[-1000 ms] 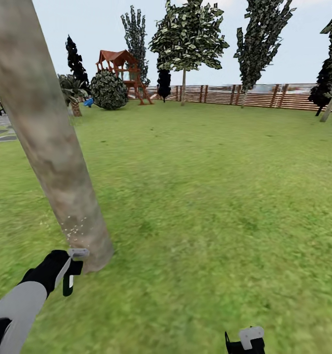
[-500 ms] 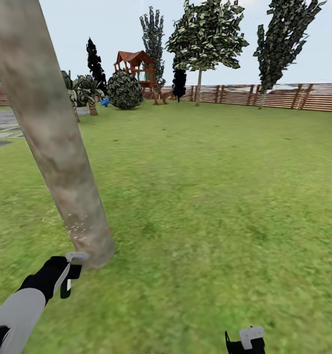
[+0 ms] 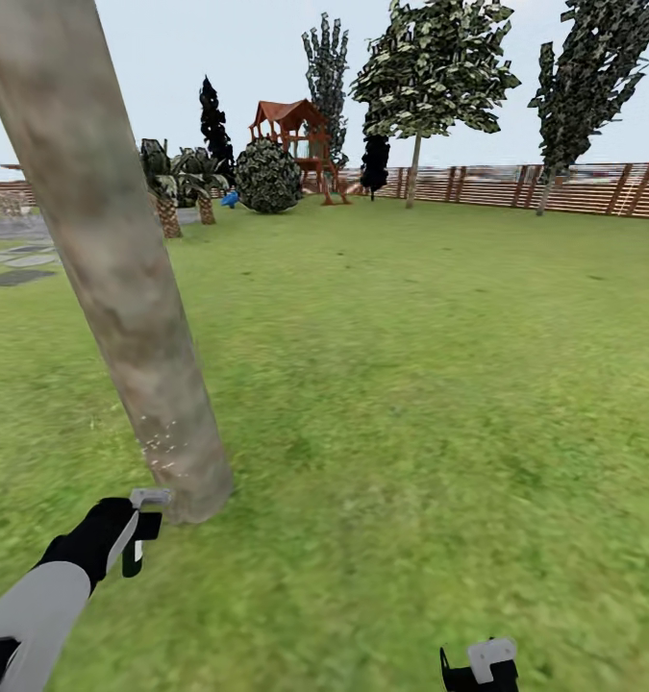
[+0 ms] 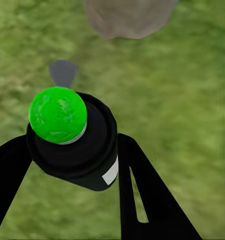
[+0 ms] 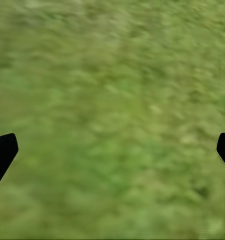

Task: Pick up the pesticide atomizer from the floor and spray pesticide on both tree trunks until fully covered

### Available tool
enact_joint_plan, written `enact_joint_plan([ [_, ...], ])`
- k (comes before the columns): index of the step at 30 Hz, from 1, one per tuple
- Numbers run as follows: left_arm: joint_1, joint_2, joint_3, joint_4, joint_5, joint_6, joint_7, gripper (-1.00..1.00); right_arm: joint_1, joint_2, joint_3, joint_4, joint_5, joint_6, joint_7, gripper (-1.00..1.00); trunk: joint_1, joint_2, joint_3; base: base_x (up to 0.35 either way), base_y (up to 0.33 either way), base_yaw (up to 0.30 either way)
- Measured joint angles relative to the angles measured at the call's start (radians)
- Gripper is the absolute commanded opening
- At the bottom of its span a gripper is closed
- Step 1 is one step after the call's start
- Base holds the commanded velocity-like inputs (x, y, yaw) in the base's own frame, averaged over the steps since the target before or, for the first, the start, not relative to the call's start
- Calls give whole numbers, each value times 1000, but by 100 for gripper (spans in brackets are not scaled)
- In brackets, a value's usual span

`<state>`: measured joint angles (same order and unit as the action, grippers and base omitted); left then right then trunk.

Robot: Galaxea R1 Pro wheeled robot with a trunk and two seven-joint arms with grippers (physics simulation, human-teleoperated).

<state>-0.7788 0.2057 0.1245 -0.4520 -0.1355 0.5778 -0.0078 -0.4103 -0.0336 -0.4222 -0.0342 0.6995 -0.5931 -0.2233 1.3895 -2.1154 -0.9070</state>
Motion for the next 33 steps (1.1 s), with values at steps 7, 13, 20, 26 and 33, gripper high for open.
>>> enact_joint_plan([
  [7,0,-1,0,0,1,0,0,-100,0,-2,0,0,0,0,1,100,0,0,0,113,-256,0],
  [13,0,0,1,0,1,0,-2,-100,0,-2,0,0,0,0,1,100,0,0,0,26,-272,9],
  [20,0,0,0,-1,1,0,-2,-100,0,-1,1,0,0,0,1,100,0,0,0,0,-276,241],
  [26,0,-1,0,-1,1,0,-1,-100,0,-1,2,0,0,0,1,100,0,0,0,0,-276,234],
  [33,0,-1,0,0,1,0,0,-100,0,-1,1,0,0,1,1,100,0,0,0,15,-276,13],
])
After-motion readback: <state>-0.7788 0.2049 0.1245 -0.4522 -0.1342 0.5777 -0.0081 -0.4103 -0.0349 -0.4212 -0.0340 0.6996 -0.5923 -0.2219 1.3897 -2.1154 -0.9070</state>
